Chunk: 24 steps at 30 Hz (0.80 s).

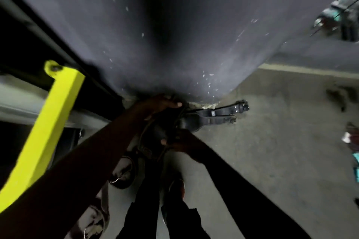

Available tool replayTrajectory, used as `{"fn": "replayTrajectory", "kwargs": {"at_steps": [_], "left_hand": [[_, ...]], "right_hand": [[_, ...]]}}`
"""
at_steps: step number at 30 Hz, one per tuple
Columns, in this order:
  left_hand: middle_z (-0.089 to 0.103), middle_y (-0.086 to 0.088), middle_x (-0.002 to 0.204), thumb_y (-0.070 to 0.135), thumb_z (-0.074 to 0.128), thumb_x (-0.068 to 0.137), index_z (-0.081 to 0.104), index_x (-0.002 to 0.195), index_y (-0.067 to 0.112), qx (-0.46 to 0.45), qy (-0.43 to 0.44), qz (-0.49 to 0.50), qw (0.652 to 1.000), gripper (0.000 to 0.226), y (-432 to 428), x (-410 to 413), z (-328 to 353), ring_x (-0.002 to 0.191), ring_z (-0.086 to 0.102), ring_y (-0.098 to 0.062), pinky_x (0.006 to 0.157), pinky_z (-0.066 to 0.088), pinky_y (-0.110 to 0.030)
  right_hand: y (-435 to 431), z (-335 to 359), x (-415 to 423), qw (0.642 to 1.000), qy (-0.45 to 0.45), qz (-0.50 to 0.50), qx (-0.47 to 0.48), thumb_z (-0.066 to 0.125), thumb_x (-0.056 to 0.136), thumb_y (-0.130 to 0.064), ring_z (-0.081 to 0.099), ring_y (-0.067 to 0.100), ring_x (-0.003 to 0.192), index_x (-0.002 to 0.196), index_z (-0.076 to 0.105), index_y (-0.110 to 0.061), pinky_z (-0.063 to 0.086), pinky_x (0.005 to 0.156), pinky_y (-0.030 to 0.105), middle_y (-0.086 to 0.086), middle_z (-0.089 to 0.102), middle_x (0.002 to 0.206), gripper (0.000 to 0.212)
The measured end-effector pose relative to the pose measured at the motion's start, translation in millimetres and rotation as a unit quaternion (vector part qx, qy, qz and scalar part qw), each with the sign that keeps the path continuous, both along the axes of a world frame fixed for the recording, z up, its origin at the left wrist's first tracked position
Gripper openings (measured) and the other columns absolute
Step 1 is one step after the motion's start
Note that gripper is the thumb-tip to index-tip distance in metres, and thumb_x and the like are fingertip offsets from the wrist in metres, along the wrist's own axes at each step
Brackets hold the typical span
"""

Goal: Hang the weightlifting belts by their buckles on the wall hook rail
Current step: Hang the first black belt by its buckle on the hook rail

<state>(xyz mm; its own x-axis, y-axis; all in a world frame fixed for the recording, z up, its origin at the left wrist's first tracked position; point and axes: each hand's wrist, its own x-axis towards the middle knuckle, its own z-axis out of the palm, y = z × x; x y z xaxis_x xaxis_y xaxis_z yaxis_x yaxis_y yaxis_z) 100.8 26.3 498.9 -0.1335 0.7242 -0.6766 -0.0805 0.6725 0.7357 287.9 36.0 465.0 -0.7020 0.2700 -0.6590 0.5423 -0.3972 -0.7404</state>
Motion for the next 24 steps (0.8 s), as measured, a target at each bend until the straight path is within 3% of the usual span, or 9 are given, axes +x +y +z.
{"fn": "replayTrajectory", "kwargs": {"at_steps": [3,5,8,11,13,16,20,22,24], "left_hand": [[0.071,-0.011,0.121,0.028,0.076,0.082,0.070,0.119,0.013,0.018,-0.052,-0.020,0.998,0.040,-27,3,61,0.118,0.063,-0.032,0.107,0.043,-0.050],[0.073,-0.002,0.118,0.032,0.076,0.079,0.069,0.119,0.019,0.016,-0.026,-0.036,0.999,0.042,-49,16,105,0.117,0.064,-0.025,0.104,0.045,-0.048],[0.073,0.001,0.104,0.028,0.066,0.093,0.069,0.110,0.020,0.046,-0.016,-0.072,0.996,0.019,-61,36,175,0.096,0.067,-0.018,0.083,0.054,-0.037],[0.070,-0.009,0.091,0.034,0.057,0.098,0.067,0.105,0.014,0.091,-0.018,-0.046,0.995,0.023,-57,36,238,0.075,0.067,-0.020,0.078,0.057,-0.042],[0.067,-0.011,0.092,0.035,0.056,0.098,0.063,0.115,0.008,0.163,0.016,-0.012,0.986,0.032,-50,31,280,0.076,0.066,-0.020,0.074,0.057,-0.040],[0.071,0.004,0.087,0.019,0.057,0.099,0.062,0.114,0.017,0.279,0.092,-0.009,0.956,0.017,-43,36,335,0.075,0.067,-0.009,0.060,0.056,-0.025],[0.072,0.008,0.089,0.008,0.059,0.096,0.063,0.116,0.014,0.400,0.176,0.021,0.899,0.021,-42,48,396,0.073,0.065,-0.002,0.055,0.051,-0.021],[0.069,-0.001,0.092,0.004,0.061,0.094,0.064,0.116,0.008,0.462,0.212,0.043,0.860,0.023,-39,53,431,0.077,0.062,-0.010,0.058,0.049,-0.026],[0.070,-0.002,0.092,0.004,0.063,0.093,0.065,0.114,0.008,0.520,0.215,0.070,0.824,0.022,-37,62,468,0.078,0.063,-0.012,0.059,0.051,-0.028]], "right_hand": [[31,88,6,0.990,0.012,-0.109,-0.088,0.057,0.098,-0.024,0.066,0.017,0.082,0.100,0.061,-0.020,0.057,0.081,0.040,0.002,0.068,0.093,0.006],[46,145,10,0.981,0.019,-0.174,-0.079,0.055,0.097,-0.042,0.070,0.021,0.083,0.107,0.063,-0.014,0.058,0.084,0.043,0.008,0.071,0.094,0.030],[58,217,12,0.985,0.054,-0.166,0.007,0.061,0.096,-0.034,0.073,0.019,0.083,0.122,0.064,-0.008,0.063,0.075,0.038,0.012,0.073,0.109,0.037],[57,284,16,0.980,0.088,-0.111,0.139,0.062,0.096,-0.022,0.069,0.015,0.081,0.111,0.065,-0.017,0.053,0.057,0.022,0.009,0.071,0.106,0.015],[49,321,17,0.967,0.104,-0.057,0.226,0.060,0.098,-0.023,0.064,0.016,0.083,0.108,0.065,-0.022,0.050,0.067,0.027,0.004,0.071,0.099,0.012],[44,363,22,0.944,0.126,0.010,0.303,0.055,0.101,-0.025,0.056,0.011,0.077,0.107,0.065,-0.027,0.046,0.072,0.033,-0.004,0.066,0.087,0.012],[49,422,28,0.909,0.167,0.023,0.380,0.052,0.102,-0.025,0.062,0.017,0.091,0.113,0.063,-0.019,0.055,0.083,0.042,0.011,0.070,0.101,0.016],[49,447,30,0.870,0.240,-0.024,0.431,0.053,0.102,-0.018,0.065,0.013,0.097,0.117,0.061,-0.015,0.056,0.085,0.035,0.003,0.070,0.105,0.017],[49,473,30,0.803,0.327,-0.086,0.491,0.054,0.100,-0.009,0.063,0.009,0.106,0.123,0.058,-0.010,0.052,0.094,0.029,0.002,0.067,0.114,0.023]]}}
